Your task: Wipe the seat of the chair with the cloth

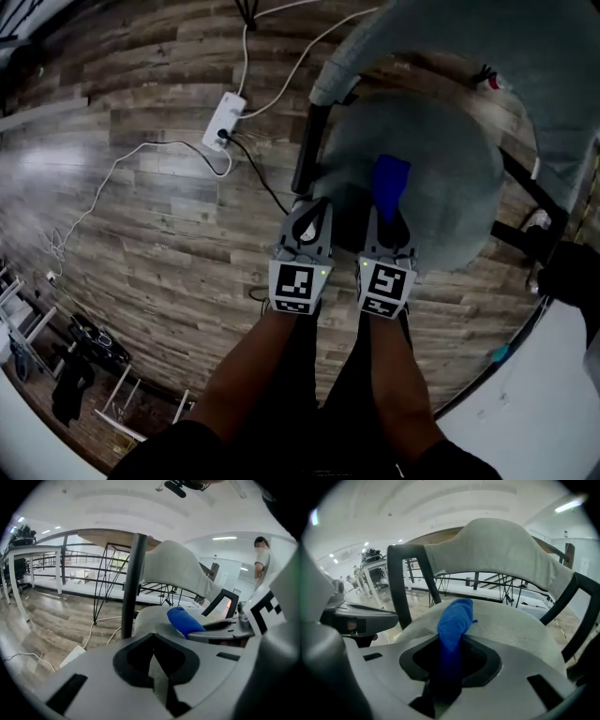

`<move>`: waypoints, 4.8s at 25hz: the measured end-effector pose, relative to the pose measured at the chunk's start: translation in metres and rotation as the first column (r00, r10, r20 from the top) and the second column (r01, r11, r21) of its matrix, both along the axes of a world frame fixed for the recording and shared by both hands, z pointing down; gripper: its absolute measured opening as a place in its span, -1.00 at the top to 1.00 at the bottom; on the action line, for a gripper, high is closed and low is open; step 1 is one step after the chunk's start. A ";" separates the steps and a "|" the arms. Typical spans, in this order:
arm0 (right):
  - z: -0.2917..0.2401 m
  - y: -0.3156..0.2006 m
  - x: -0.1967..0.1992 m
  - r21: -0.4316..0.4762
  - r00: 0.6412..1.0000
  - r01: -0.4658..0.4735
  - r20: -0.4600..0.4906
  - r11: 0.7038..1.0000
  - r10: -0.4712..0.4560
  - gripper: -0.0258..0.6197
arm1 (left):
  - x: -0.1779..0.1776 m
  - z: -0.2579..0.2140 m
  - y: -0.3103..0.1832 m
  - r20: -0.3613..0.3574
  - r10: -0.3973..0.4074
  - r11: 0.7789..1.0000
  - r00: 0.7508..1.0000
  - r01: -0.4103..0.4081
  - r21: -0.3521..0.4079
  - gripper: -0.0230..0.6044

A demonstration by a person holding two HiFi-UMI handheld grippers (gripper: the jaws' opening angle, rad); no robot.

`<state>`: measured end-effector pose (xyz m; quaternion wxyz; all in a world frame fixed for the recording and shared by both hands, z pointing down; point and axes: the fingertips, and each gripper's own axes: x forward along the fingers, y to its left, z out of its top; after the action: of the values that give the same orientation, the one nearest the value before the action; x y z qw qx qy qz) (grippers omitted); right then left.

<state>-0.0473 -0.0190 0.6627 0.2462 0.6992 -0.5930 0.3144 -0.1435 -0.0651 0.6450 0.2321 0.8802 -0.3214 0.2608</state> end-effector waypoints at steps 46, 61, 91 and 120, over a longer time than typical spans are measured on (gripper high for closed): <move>0.015 0.099 0.038 -0.014 0.992 -0.114 0.056 0.993 0.115 0.57 | 0.062 0.010 0.068 0.039 0.121 0.993 0.992 -0.121 -0.008 0.91; 0.017 0.160 0.121 0.017 0.975 -0.220 0.024 0.975 0.219 0.57 | 0.126 0.009 0.123 0.030 0.212 0.977 0.977 -0.212 0.003 0.91; -0.110 0.218 0.192 0.145 0.973 -0.196 -0.096 0.970 0.211 0.57 | 0.165 -0.112 0.157 0.001 0.242 0.965 0.970 -0.241 0.107 0.91; -0.524 0.181 0.130 0.699 0.966 0.125 -0.248 0.705 0.075 0.57 | 0.132 -0.516 0.143 -0.256 0.270 0.843 0.928 -0.099 0.529 0.91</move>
<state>0.0830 0.1618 0.1390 0.0379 0.7665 -0.6402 -0.0347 -0.0118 0.0780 0.1291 0.0149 0.9675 -0.2490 0.0420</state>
